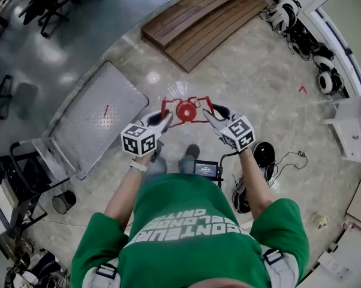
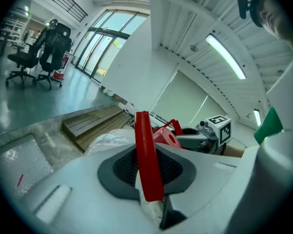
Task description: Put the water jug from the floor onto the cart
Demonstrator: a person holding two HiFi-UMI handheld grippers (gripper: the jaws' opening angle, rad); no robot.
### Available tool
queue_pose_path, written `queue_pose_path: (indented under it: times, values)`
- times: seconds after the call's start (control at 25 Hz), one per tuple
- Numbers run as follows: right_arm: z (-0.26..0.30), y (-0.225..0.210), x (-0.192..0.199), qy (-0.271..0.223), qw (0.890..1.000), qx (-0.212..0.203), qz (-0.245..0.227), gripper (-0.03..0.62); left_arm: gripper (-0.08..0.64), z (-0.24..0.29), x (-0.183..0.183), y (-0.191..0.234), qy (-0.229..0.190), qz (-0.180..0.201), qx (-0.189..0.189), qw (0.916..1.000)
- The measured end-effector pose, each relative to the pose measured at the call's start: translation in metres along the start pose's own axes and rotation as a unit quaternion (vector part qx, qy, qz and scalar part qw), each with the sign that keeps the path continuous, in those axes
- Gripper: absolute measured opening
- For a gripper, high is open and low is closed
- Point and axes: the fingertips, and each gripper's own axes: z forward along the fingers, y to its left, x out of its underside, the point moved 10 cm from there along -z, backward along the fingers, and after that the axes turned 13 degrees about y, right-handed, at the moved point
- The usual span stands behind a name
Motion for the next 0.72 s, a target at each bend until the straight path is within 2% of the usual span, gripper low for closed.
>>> queue_pose_path:
  times: [0.36,0.72]
  values:
    - [-0.01,-0.013,-0.018,-0.009,0.999,-0.016,-0.035,0.097,0.071,-0.004,-0.012,-0.019,-0.04,-0.004,-0.02,0.999]
    - [0.013,-0.014,-0.033,-0.001,0.993,-0.075,-0.095,0.098,0.071,-0.015,0.006,-0.024,-0.072,-0.045,-0.07,0.9939]
